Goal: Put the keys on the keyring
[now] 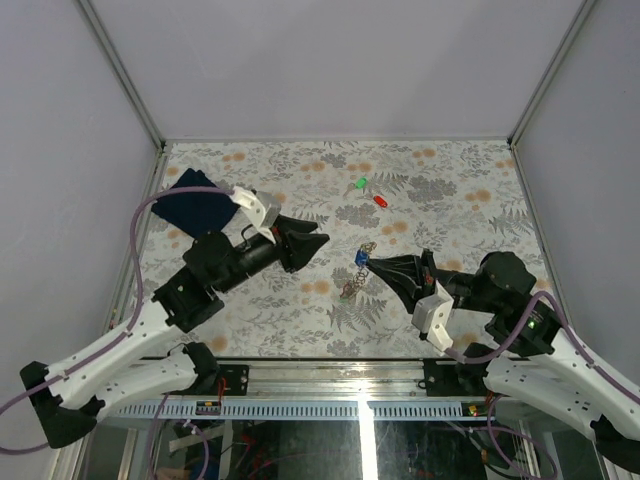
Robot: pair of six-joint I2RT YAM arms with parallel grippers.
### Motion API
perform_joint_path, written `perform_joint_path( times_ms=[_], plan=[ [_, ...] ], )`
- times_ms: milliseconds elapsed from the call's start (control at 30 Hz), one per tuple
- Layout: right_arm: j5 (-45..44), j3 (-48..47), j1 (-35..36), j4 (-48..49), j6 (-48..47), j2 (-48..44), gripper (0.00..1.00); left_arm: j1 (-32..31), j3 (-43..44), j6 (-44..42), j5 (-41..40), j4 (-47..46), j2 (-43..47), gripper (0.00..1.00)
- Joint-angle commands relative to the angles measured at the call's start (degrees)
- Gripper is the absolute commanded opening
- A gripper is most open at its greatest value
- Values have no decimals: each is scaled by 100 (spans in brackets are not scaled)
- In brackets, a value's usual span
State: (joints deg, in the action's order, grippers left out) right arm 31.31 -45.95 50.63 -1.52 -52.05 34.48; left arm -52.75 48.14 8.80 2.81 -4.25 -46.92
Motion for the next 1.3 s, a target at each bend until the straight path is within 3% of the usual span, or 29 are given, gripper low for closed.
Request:
perform_joint_path(
  times_ms=[0,133,300,467,733,1033,1267],
  plan=[
    [-214,-91,20,127,-668,-152,0,664,183,574,1388,-110,-276,38],
    [-537,-131,25,-371,-661,-133,0,851,237,539,1397,-162,-691,39],
    [-1108,-377,26,-1165,248,-296,0,1103,689,529,1047,-73,-1947,42],
    [-1521,-676,23,-2096,1315,-482,0,1271,1573,422,784,150,-3615,43],
    [-1944,-1347,26,-3178,2825,-510,0,1434,3726,88,884,813,-6232,46],
    [-2102,-1400,24,-3304,3379,-587,0,1587,5653,-238,778,1154,-8225,46],
    [-2099,-1292,19,-3222,3460,-492,0,1698,6783,-648,682,1487,-9198,46]
  ],
)
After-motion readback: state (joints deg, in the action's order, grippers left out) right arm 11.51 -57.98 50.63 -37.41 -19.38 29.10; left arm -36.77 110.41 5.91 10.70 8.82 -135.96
